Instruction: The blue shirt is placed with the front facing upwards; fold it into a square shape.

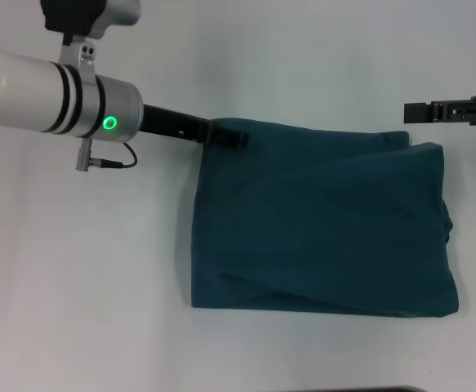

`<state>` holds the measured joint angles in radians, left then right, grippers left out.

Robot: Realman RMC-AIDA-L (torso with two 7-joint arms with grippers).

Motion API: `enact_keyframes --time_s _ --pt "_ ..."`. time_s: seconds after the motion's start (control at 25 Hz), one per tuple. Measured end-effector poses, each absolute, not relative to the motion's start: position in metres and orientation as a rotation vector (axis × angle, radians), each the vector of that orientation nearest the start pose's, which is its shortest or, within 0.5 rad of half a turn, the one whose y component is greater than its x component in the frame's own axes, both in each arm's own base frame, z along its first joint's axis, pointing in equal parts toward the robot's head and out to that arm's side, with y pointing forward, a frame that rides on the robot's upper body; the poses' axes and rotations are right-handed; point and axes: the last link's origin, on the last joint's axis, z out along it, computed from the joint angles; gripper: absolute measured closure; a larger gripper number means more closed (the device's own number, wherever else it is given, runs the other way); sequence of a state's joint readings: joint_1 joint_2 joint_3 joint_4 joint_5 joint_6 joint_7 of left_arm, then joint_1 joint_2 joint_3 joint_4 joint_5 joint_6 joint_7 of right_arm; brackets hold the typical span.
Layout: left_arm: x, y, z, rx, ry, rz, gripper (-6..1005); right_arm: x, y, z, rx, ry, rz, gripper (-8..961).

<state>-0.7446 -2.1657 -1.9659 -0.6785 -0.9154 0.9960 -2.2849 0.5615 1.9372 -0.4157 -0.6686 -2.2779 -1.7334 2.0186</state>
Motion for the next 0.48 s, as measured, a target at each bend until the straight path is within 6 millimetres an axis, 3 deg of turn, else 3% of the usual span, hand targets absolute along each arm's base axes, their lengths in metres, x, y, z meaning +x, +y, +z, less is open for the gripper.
enact_keyframes --time_s 0.16,0.48 --pt "-0.1993 0.3898 -0.0912 -2.548 -1.222 -0.125 94 0.3005 0.3260 0.0722 -2.488 1.524 0.647 280" --pt "-0.1960 0.3883 -0.0936 -2.571 -1.208 -0.113 92 0.3009 0.3256 0.0724 -2.486 1.525 0.646 280"
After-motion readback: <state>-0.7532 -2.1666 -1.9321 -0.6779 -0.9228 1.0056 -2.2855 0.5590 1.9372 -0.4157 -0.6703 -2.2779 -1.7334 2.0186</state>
